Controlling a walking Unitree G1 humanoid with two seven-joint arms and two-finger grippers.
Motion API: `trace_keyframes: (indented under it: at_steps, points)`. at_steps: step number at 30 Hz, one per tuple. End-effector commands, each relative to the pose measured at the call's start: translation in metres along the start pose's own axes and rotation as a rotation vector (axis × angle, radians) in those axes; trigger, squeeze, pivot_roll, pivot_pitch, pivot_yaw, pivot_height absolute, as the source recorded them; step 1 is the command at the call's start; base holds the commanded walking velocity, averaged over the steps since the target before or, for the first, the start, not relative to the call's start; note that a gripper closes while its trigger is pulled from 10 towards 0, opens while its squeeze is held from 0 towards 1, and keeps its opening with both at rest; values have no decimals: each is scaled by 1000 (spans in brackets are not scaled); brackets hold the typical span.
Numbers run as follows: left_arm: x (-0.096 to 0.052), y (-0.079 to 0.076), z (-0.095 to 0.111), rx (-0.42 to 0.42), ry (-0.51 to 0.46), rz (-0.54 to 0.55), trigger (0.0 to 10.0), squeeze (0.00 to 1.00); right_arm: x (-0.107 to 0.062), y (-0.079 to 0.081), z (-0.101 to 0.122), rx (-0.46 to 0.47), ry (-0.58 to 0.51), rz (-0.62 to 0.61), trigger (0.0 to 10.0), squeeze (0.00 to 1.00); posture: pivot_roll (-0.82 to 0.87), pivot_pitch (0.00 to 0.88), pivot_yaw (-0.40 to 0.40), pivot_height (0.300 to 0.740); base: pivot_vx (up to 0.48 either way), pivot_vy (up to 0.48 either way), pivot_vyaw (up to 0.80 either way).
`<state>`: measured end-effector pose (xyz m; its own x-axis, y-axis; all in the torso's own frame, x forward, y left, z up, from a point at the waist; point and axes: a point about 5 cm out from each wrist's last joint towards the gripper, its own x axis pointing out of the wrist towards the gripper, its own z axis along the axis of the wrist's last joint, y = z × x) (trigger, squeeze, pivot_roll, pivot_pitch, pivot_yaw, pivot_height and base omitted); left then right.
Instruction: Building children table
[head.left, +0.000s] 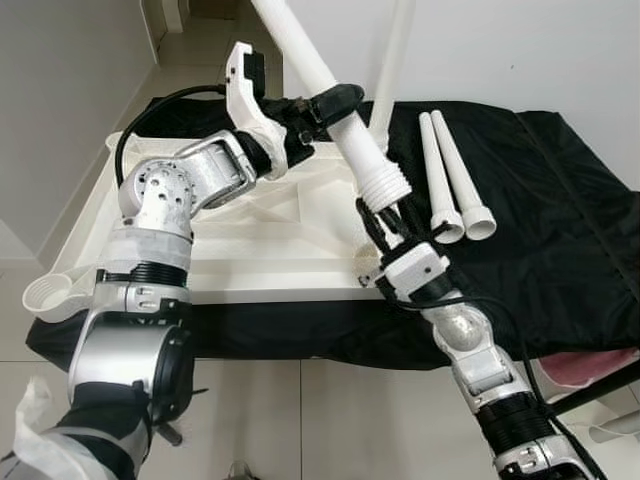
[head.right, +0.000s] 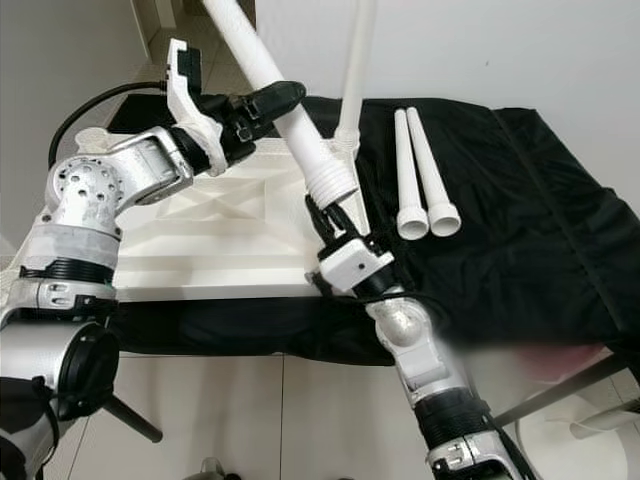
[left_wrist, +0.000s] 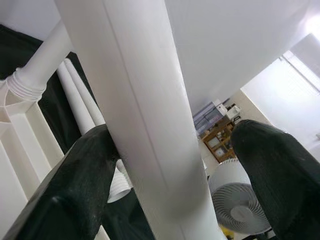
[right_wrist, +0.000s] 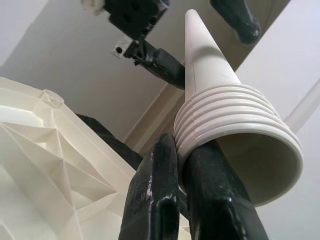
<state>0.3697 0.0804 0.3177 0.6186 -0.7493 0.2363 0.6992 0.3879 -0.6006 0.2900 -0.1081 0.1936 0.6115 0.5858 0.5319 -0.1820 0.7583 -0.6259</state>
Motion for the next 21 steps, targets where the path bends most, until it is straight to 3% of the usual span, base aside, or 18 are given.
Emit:
trace_keyframes:
  at_steps: [1,8,13,14,18,19,21]
  points:
    - [3,-22,15,-11,-53,-319,10000,0,-6,7,2,-9,-14,48,10000,0,-14,19,-15,740,0,0,0]
    - [12,-16,31,12,-101,-201,10000,0,-15,8,-2,-11,6,48,10000,0,-9,30,-15,740,0,0,0]
    - [12,1,41,10,-107,-76,10000,0,-18,10,-2,-11,12,50,10000,0,-14,35,-8,740,0,0,0]
    - [11,7,42,11,-98,-30,3373,0,-19,12,-2,-17,10,60,10000,0,-17,37,-5,740,0,0,0]
    - [11,10,43,11,-92,-17,3373,0,-20,12,-3,-21,8,63,10000,0,-17,37,-5,740,0,0,0]
    - [11,11,43,10,-88,-14,0,0,-20,12,-3,-26,6,65,10000,0,-19,39,-5,740,0,0,0]
    - [11,12,42,9,-84,-15,0,0,-20,10,-3,-33,4,67,10000,0,-19,43,-8,740,0,0,0]
